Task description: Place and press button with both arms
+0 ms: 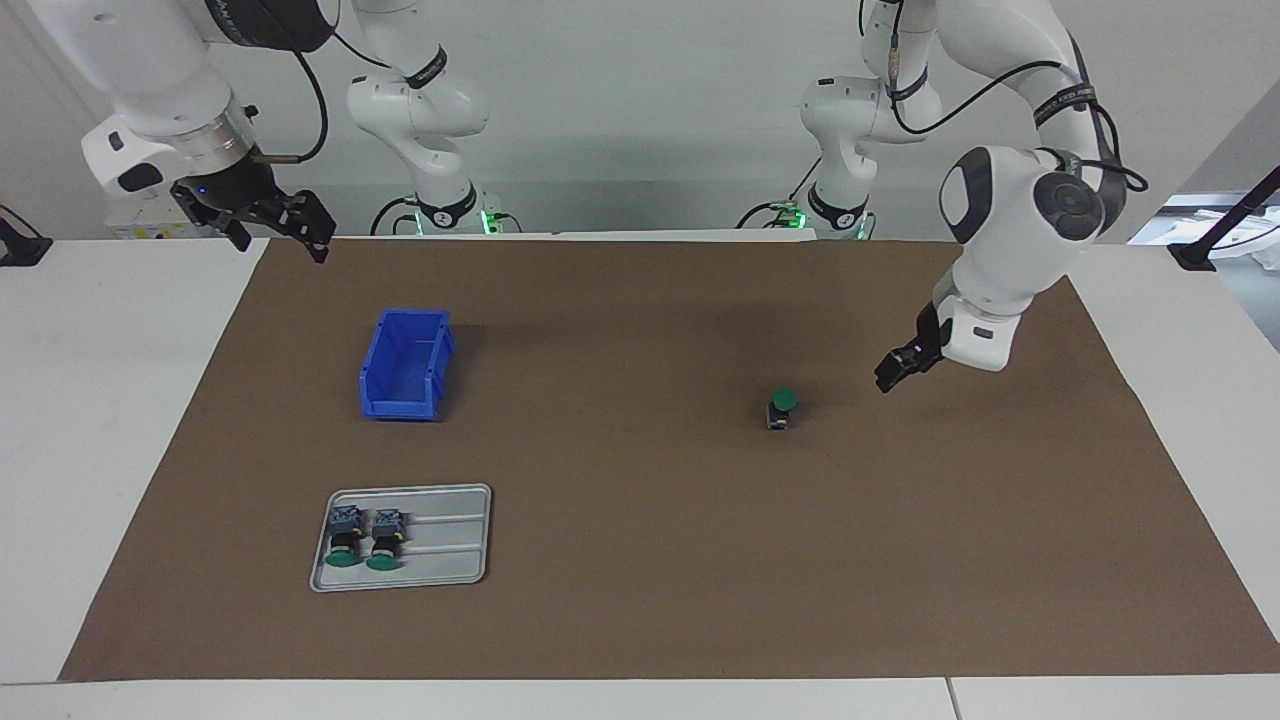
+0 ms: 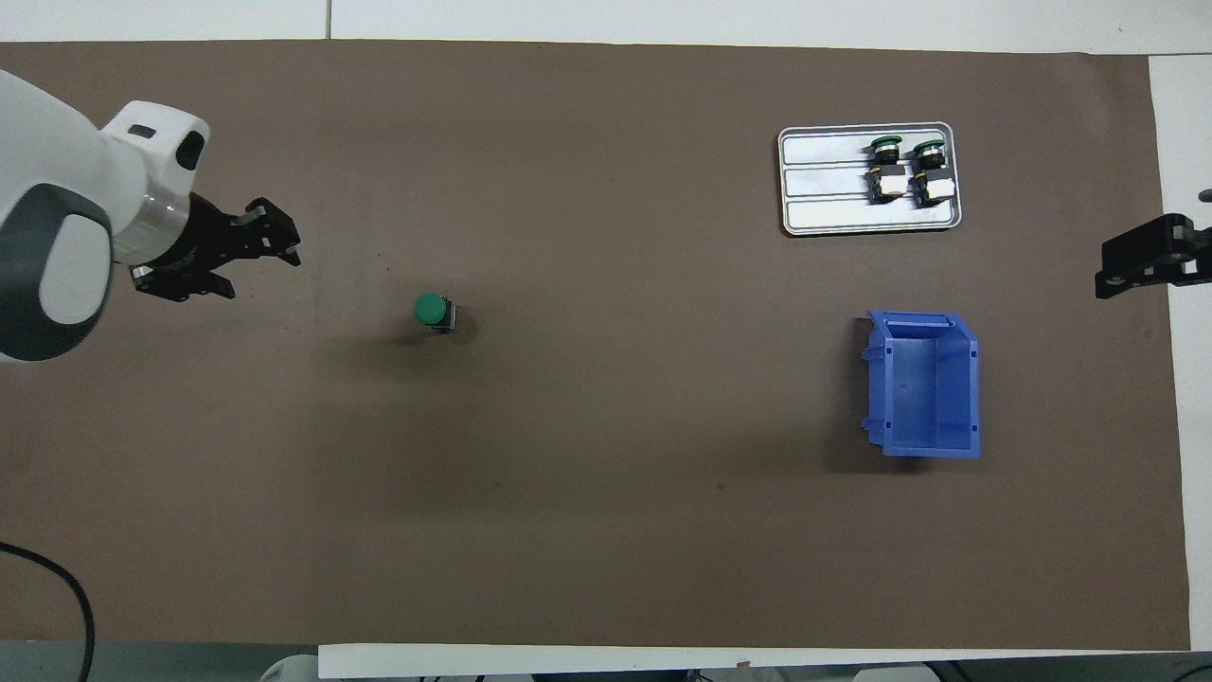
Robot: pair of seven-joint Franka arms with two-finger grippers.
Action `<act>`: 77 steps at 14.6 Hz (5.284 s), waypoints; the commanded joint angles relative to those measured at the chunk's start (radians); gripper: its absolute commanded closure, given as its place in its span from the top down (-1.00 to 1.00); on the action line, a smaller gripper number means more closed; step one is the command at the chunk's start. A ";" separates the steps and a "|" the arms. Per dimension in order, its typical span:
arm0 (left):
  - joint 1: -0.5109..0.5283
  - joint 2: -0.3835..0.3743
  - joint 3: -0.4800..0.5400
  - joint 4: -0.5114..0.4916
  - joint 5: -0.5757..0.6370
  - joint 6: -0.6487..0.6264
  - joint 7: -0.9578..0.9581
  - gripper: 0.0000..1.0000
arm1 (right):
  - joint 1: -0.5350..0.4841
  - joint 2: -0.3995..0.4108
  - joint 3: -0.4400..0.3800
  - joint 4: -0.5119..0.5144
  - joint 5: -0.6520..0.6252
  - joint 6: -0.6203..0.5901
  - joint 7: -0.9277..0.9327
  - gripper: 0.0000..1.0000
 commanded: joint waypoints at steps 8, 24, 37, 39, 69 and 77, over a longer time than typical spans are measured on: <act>0.132 -0.053 -0.003 0.220 0.099 -0.376 0.334 0.92 | -0.005 -0.018 -0.002 -0.023 0.013 0.001 -0.025 0.98; 0.129 -0.056 -0.009 0.300 0.146 -0.458 0.363 0.99 | 0.289 0.105 0.033 0.060 0.117 0.139 0.197 0.98; 0.127 -0.072 -0.009 0.292 0.143 -0.461 0.348 1.00 | 0.796 0.779 0.046 0.554 0.011 0.507 0.926 0.98; 0.130 -0.074 -0.010 0.291 0.136 -0.443 0.352 1.00 | 0.829 0.796 0.046 0.518 -0.024 0.551 0.931 0.98; 0.184 -0.086 -0.081 0.275 0.126 -0.427 0.352 1.00 | 0.762 0.674 0.046 0.322 -0.102 0.661 0.651 -1.00; 0.196 -0.086 -0.076 0.275 0.128 -0.430 0.351 1.00 | 0.399 -0.064 0.046 -0.631 0.020 0.889 0.142 -1.00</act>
